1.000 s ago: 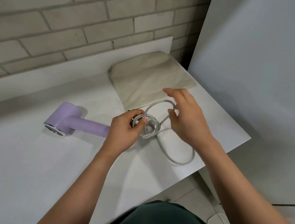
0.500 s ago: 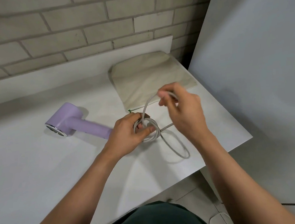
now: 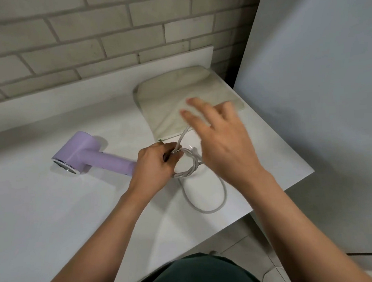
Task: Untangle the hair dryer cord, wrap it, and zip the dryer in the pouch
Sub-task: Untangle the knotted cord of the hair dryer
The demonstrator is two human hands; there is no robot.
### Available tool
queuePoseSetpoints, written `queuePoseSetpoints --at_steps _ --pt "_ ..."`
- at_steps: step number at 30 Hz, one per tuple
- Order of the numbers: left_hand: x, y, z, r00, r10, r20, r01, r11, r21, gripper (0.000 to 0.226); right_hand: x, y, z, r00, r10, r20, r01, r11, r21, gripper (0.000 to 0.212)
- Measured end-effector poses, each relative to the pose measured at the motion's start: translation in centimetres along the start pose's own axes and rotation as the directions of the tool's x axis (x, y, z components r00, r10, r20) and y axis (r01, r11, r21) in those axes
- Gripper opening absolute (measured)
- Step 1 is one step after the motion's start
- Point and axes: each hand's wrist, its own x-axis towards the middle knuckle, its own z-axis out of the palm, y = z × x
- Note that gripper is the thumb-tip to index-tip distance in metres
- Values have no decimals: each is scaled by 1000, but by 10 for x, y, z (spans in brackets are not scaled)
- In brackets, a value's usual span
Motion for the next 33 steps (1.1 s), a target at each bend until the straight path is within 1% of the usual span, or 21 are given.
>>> queuePoseSetpoints --at_steps 2,4,5,7,9,10,12,13,15,18,19,20,22,24,25,26,27,29,31,32,33 --pt "1 3 -3 1000 0 -3 0 999 42 41 -2 -7 10 983 -149 110 148 989 17 51" --pt "0 1 -4 1000 19 -23 -18 999 49 43 -5 -7 25 973 -136 187 138 990 2 35" --pt "-1 1 -5 998 42 -37 -40 998 48 34 -6 -4 31 975 -107 194 111 994 -11 23" --pt "-3 -1 -7 997 60 -38 -58 997 51 4 -8 -1 35 981 -74 179 76 997 -5 3" --pt "-4 -3 -6 998 59 -38 -56 996 62 18 -8 0 32 989 -1 151 -13 996 93 14" --pt "-4 -4 -6 997 54 -46 -51 997 61 20 -6 1 27 989 77 127 -99 980 173 19" --pt "-5 -4 -6 997 61 -56 -58 997 50 17 -1 5 15 970 244 2 -229 909 349 19" --pt "-6 -5 -6 995 72 -64 -69 997 42 15 1 10 11 948 312 -57 -266 880 392 17" --pt "-7 -6 -5 994 88 -68 -86 996 30 16 4 20 5 920 384 -77 -324 856 403 15" --pt "-6 -7 -4 993 95 -67 -94 995 18 15 -3 31 10 899 439 -3 -406 835 372 15" --pt "-6 -8 -3 994 95 -61 -94 995 21 15 -6 31 10 895 446 -7 -418 843 337 16" --pt "-5 -8 -3 995 90 -51 -88 996 30 15 -8 30 10 902 432 -25 -407 867 288 18" --pt "-5 -9 -1 997 73 -29 -71 996 46 15 -11 24 11 944 327 -37 -312 925 217 42" --pt "-4 -9 0 998 59 -14 -58 997 51 17 -12 11 10 991 129 25 -132 973 189 63" --pt "-4 -8 0 998 64 -16 -63 996 56 17 -12 5 13 997 11 75 -24 986 167 65" --pt "-4 -8 0 998 65 -19 -64 996 63 17 -13 1 18 989 -75 131 57 990 132 63" --pt "-5 -8 -1 997 66 -27 -64 996 66 18 -14 -2 24 979 -105 176 89 991 95 59" --pt "-5 -9 -2 997 66 -45 -63 996 60 20 -14 -5 33 974 -64 216 54 997 54 42" --pt "-6 -9 -3 997 64 -36 -62 996 60 20 -12 -5 33 969 -2 246 2 1000 1 14" --pt "-7 -9 -3 998 59 -23 -57 997 61 20 -9 -5 30 965 34 259 -34 999 -4 10" --pt "-8 -10 -3 999 51 -11 -51 997 59 21 -8 -4 28 967 71 244 -75 997 7 14"
